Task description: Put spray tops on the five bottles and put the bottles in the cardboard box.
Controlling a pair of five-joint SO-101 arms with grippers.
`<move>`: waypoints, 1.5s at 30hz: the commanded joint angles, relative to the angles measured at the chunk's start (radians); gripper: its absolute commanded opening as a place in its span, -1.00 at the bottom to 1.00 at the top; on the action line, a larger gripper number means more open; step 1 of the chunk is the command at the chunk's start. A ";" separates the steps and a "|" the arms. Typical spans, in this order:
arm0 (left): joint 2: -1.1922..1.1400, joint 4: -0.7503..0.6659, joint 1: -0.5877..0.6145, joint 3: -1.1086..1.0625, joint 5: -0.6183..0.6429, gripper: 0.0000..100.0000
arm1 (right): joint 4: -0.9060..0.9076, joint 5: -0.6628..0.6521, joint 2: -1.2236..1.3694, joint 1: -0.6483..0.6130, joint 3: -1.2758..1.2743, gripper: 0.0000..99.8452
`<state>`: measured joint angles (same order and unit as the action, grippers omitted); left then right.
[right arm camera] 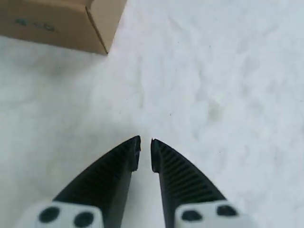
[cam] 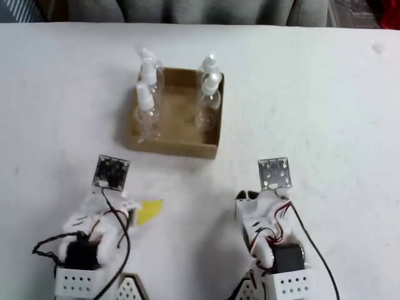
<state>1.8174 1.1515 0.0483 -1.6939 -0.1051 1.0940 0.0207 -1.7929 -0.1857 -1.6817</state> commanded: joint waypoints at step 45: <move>0.010 0.138 0.002 0.002 -0.015 -0.94 | 0.174 0.008 -0.008 0.008 -0.009 -0.97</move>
<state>1.8174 1.2866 0.0483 -1.6939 -0.1097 1.2612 0.0207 -1.7944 -0.1857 -1.6817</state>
